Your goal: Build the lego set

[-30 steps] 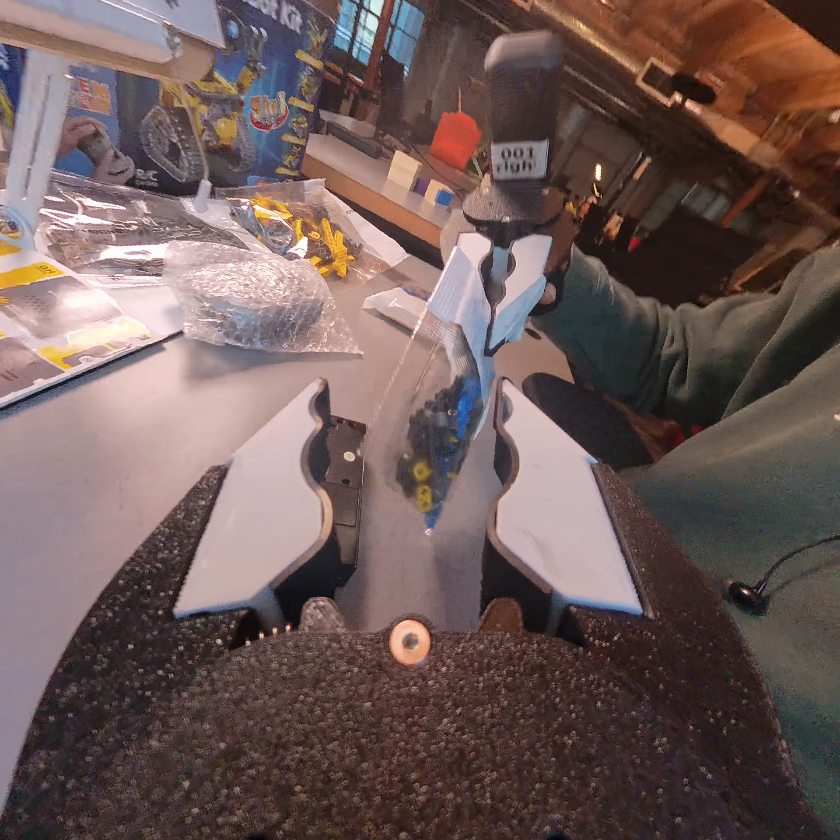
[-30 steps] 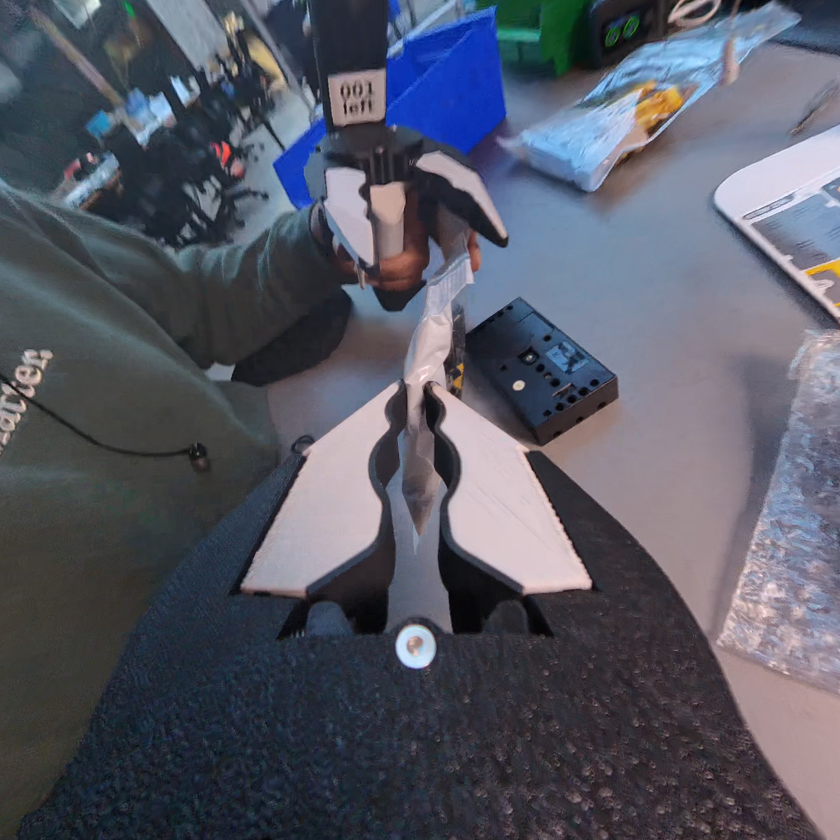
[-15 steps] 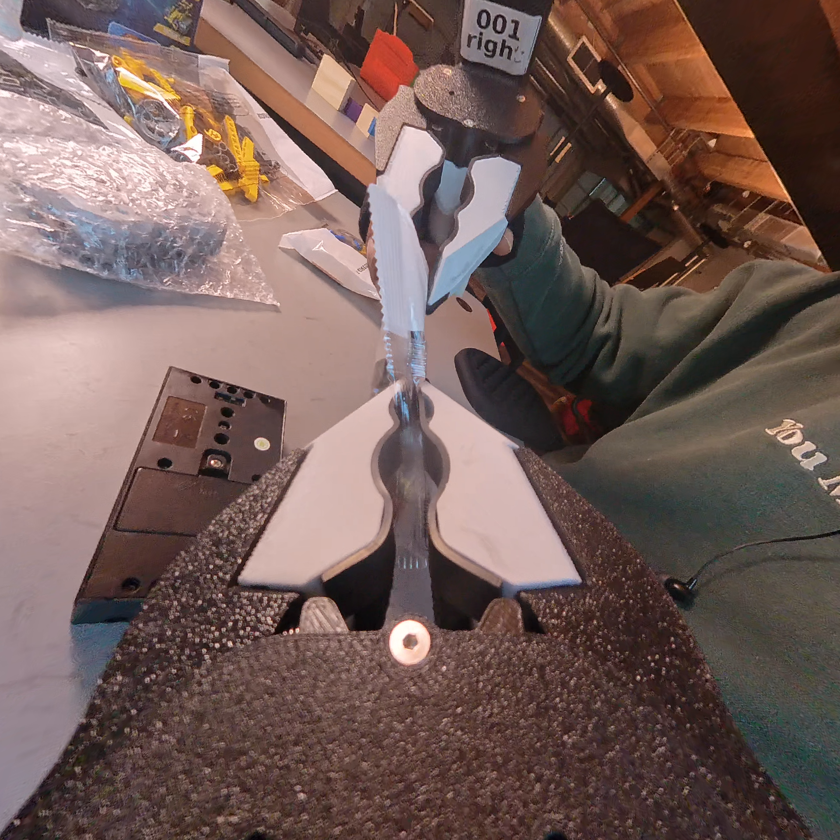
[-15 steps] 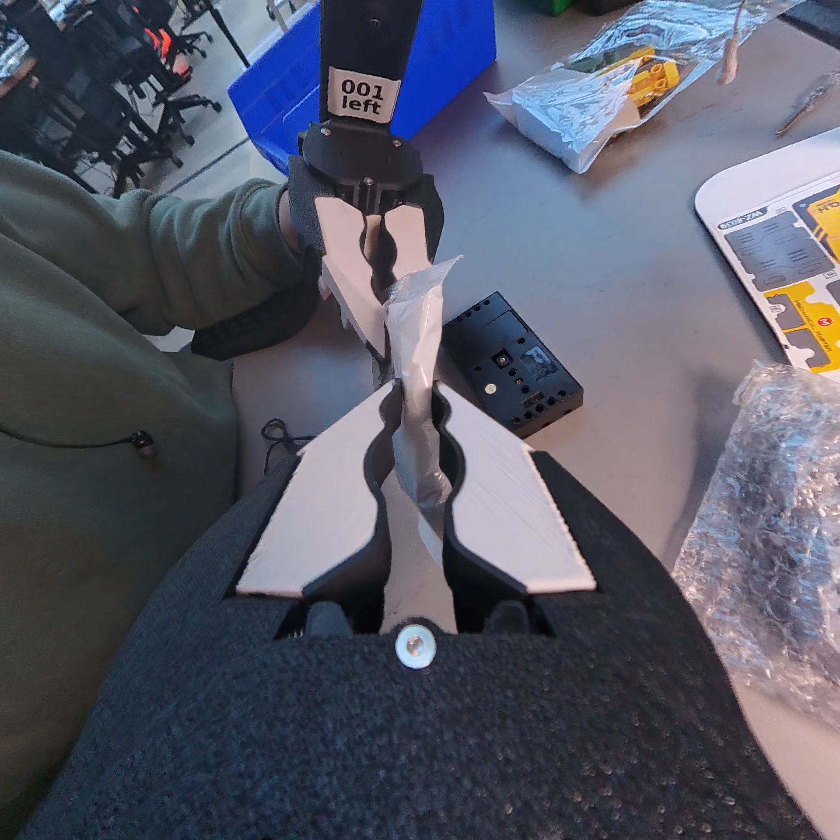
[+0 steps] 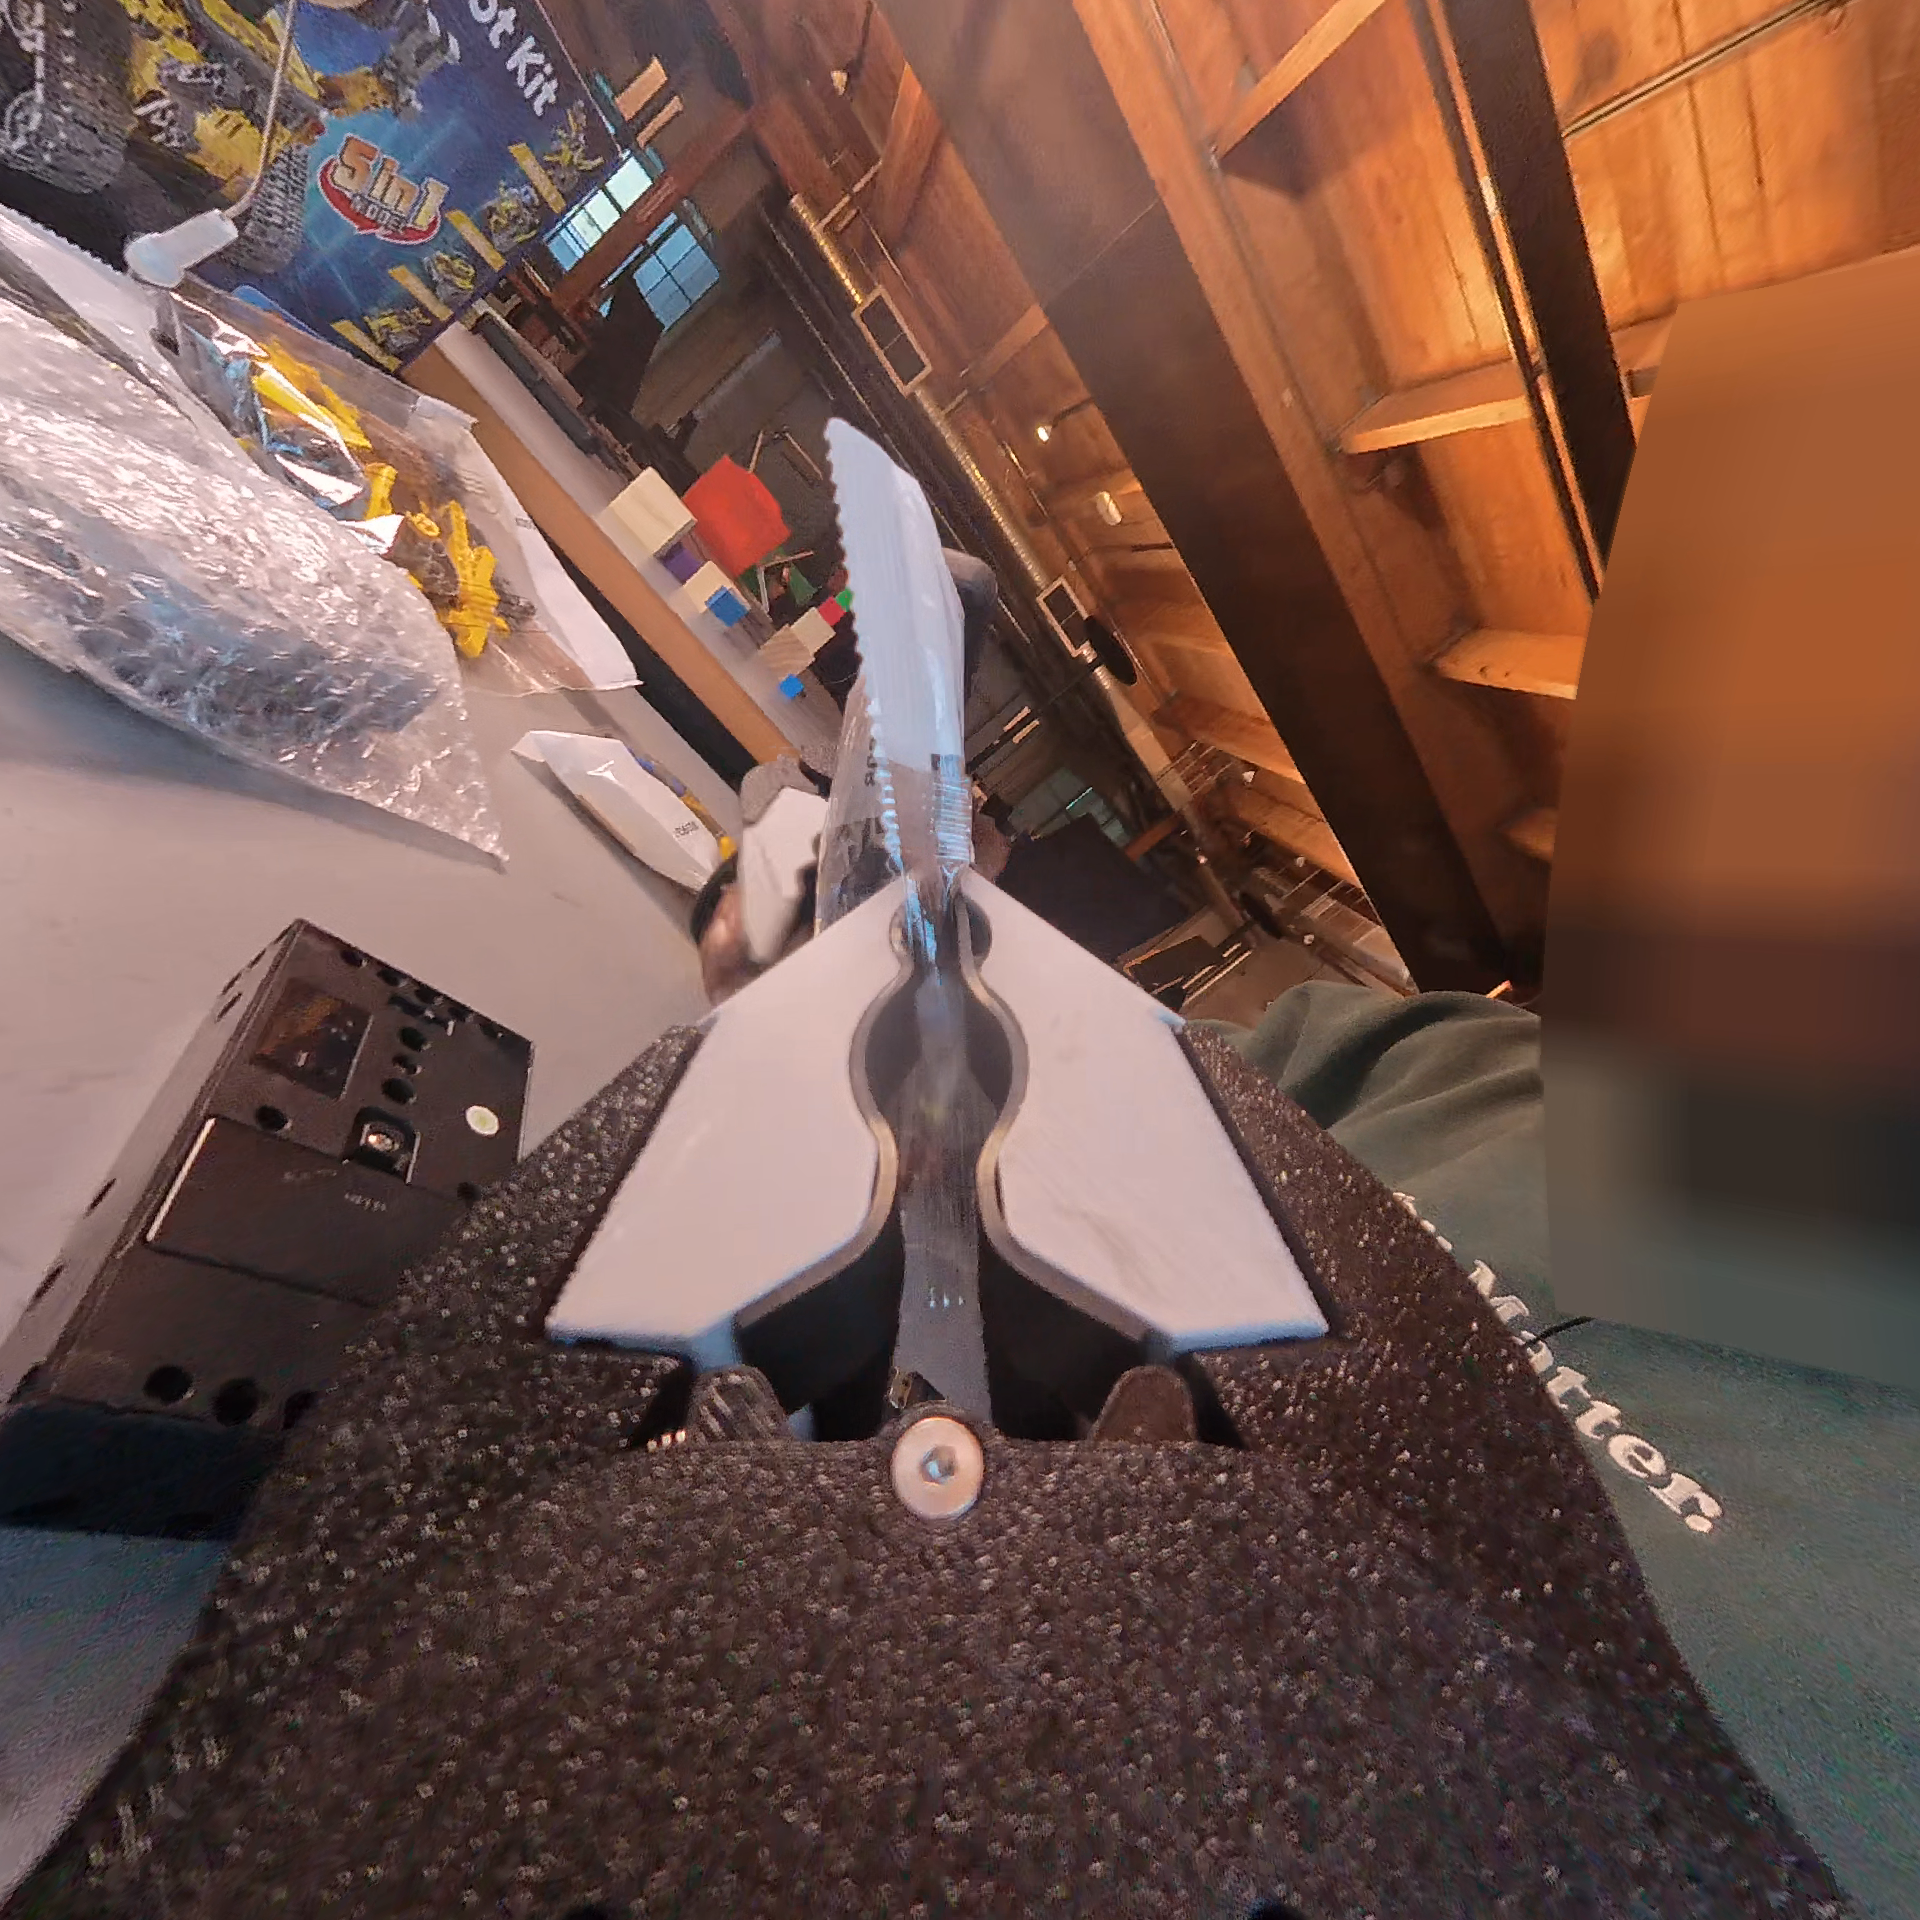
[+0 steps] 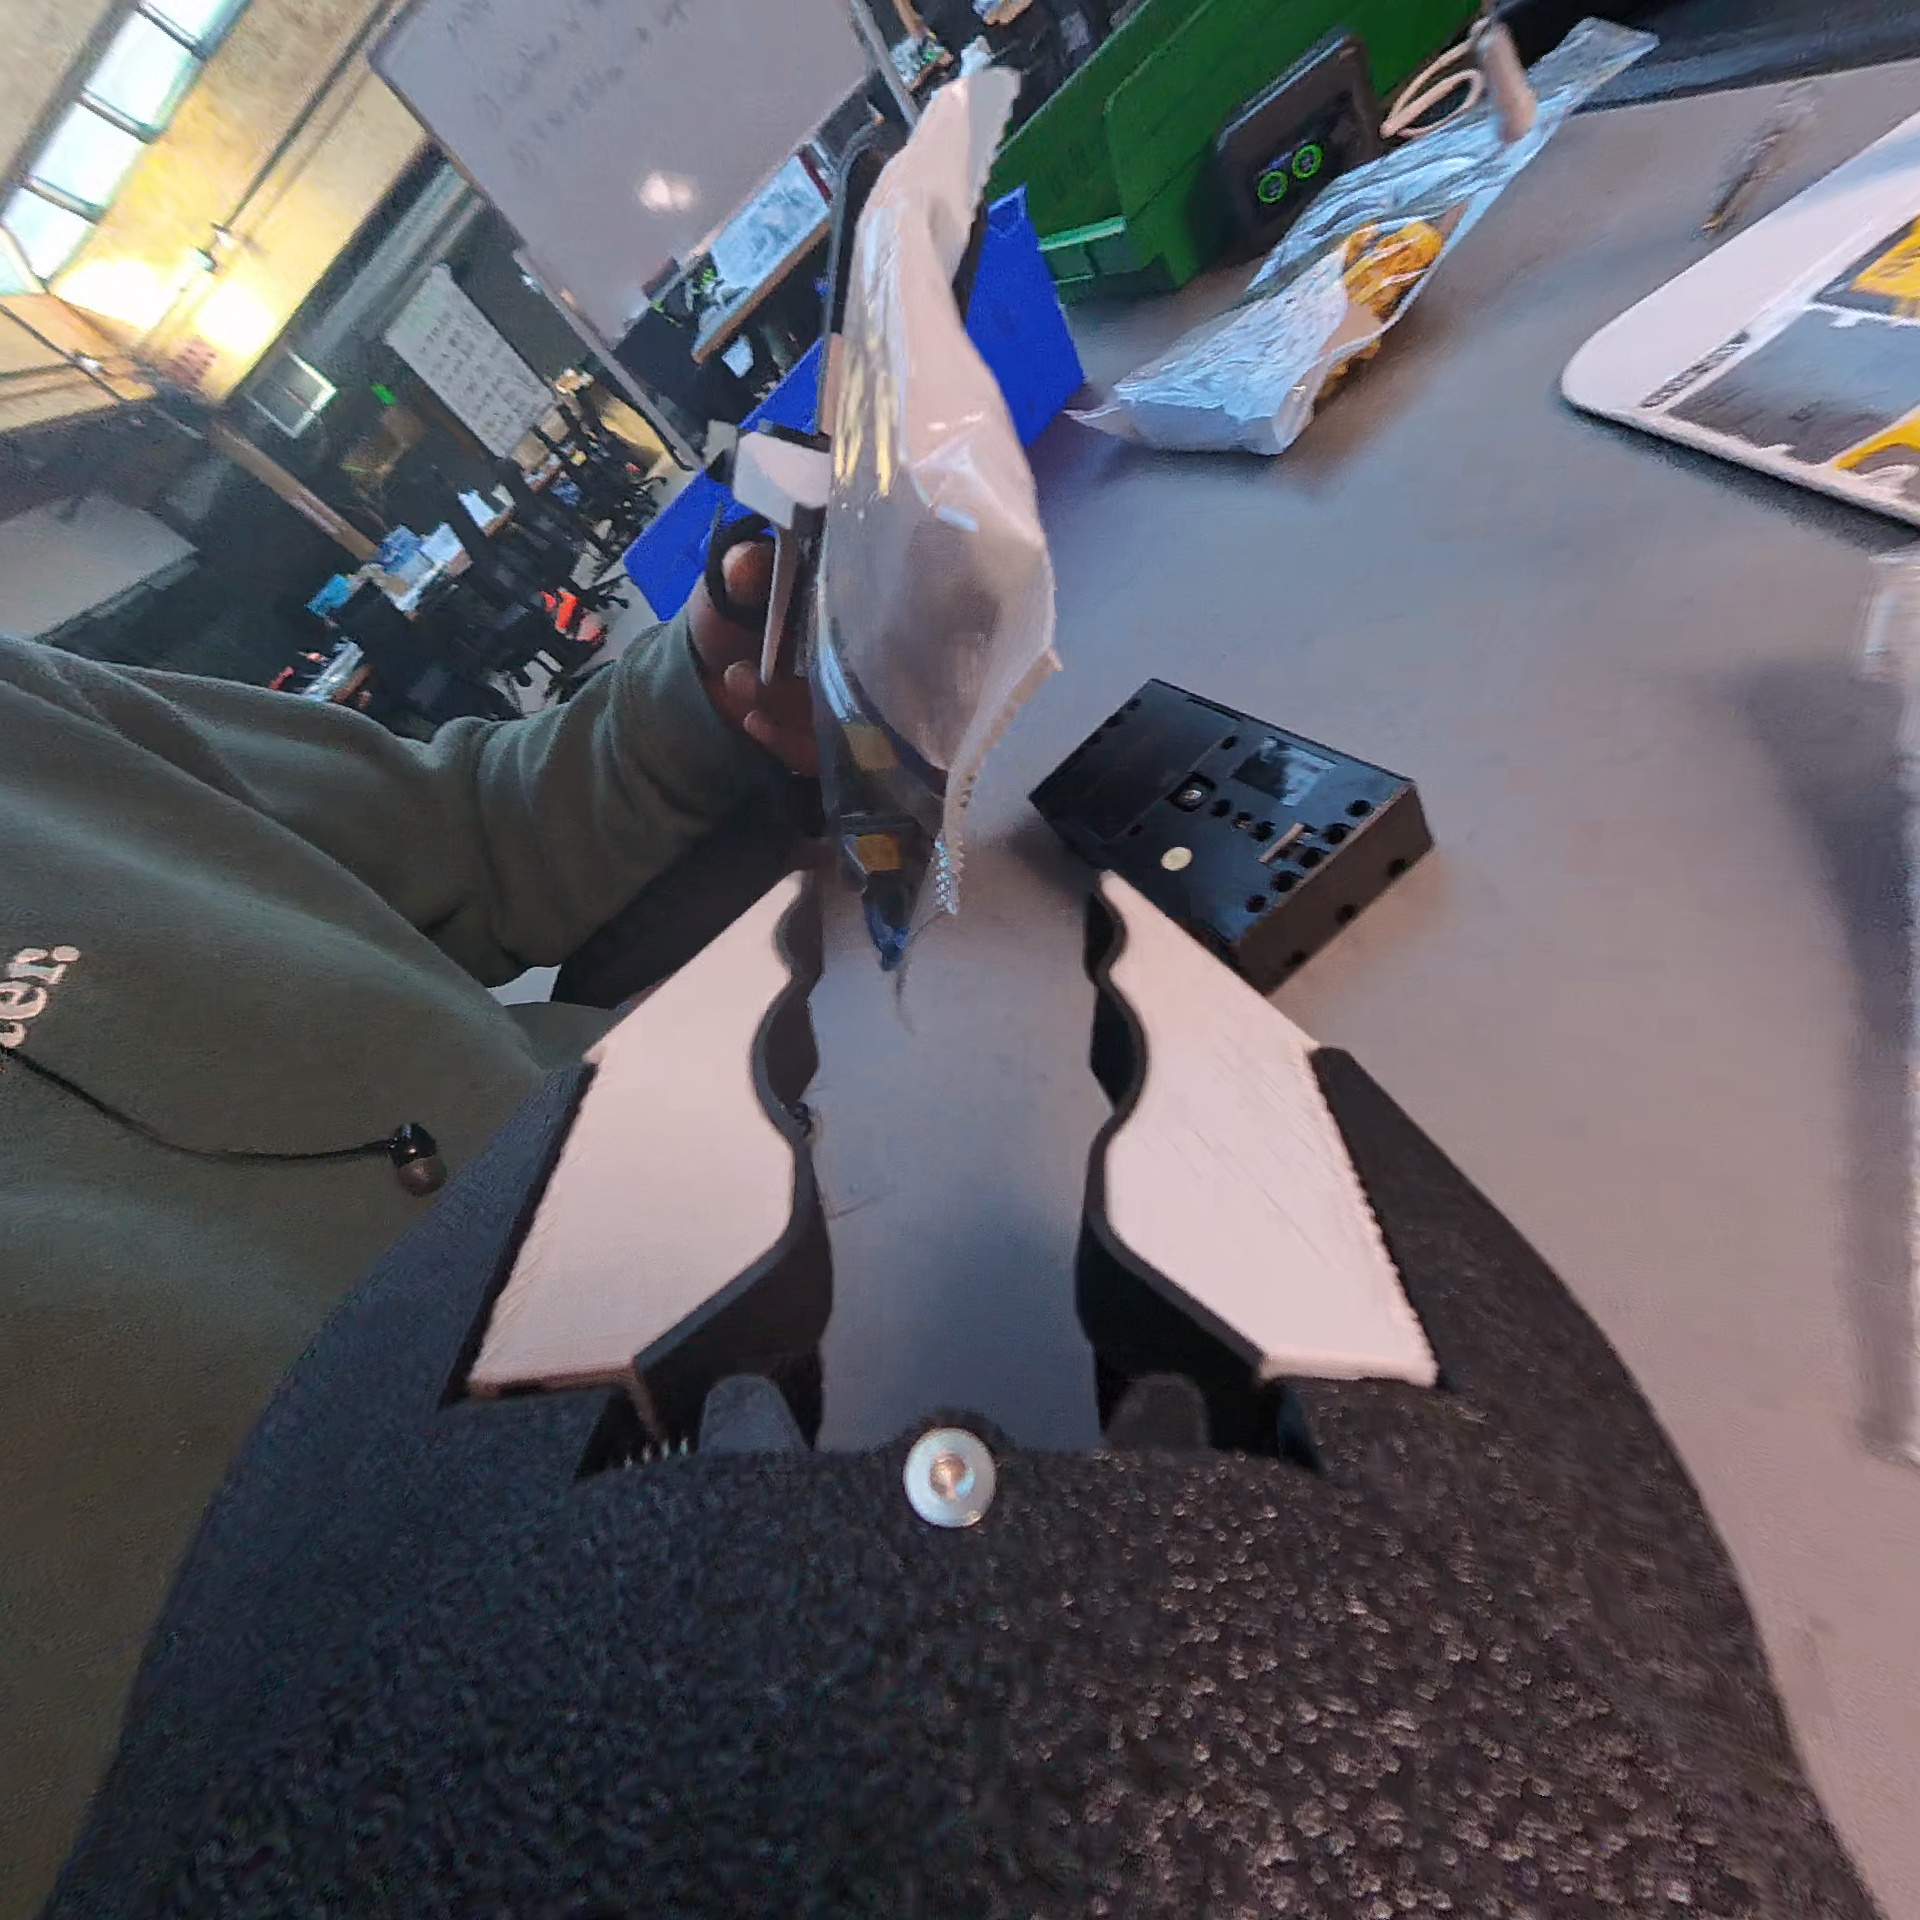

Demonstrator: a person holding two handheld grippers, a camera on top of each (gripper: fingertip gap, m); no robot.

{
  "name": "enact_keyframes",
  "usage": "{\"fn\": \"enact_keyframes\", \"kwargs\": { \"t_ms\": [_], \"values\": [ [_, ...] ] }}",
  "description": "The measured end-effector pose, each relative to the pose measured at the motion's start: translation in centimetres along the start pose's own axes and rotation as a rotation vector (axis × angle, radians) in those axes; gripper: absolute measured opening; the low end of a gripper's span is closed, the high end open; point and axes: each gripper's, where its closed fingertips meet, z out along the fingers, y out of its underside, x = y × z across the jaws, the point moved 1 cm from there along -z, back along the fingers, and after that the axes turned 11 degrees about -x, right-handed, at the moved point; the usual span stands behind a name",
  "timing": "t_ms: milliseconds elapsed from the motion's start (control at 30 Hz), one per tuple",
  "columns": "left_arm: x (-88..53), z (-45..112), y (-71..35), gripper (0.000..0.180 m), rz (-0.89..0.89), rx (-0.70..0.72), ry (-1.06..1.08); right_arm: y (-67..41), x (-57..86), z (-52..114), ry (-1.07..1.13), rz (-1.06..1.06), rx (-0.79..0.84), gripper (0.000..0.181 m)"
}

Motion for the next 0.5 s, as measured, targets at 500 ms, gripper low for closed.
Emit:
{"fn": "enact_keyframes", "kwargs": {
  "t_ms": [500],
  "values": [
    [1.9,-1.2,-0.2,0.010,0.238,-0.016,-0.081,-3.5,-2.5,-2.5,-0.020,-0.188,0.051,0.000]
  ]
}}
